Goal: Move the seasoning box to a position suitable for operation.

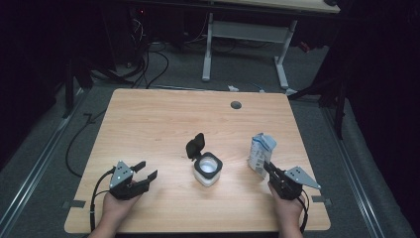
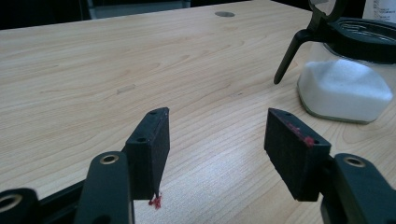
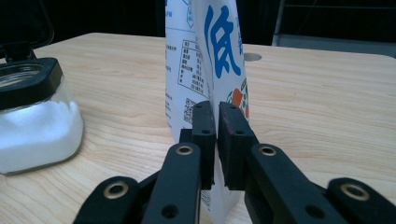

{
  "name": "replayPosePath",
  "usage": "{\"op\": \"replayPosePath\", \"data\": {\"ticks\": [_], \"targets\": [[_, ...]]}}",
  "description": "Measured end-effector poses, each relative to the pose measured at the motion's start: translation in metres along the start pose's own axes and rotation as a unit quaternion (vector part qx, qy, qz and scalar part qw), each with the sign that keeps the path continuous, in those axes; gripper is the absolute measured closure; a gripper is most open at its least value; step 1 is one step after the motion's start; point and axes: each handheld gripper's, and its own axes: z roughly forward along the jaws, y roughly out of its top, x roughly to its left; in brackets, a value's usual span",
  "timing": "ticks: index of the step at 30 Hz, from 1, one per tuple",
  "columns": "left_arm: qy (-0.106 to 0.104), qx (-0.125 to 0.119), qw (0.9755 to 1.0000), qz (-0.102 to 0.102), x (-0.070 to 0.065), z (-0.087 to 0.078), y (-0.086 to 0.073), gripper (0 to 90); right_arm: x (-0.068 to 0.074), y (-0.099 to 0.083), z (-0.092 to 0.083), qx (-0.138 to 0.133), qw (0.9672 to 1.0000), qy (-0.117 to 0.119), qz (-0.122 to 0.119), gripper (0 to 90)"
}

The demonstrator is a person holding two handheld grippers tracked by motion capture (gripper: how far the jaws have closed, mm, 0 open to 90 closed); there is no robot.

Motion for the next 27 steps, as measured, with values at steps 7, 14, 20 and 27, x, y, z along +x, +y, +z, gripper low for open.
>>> {"op": "replayPosePath", "data": {"ticks": [7,14,20,27], "targets": [[0.000,0.000,1.0000,-0.001,0.0000,0.0002,0.0000,41.1,0.0004,-0.0002,0.0007,0.001,1.0000,-0.001,0.002,78.4],[0.000,0.000,1.0000,-0.002,-0.0001,0.0009,-0.0003,41.2,0.0010,-0.0002,0.0013,0.002,1.0000,-0.004,-0.001,73.9],[-0.001,0.004,1.0000,-0.001,0.0003,0.0011,-0.0004,41.2,0.0018,-0.0003,0.0017,0.005,1.0000,-0.004,0.000,72.8],[-0.002,0.004,1.0000,-0.006,0.0006,0.0012,-0.0002,41.0,0.0035,0.0002,0.0010,0.005,0.9999,-0.014,-0.006,70.3]]}}
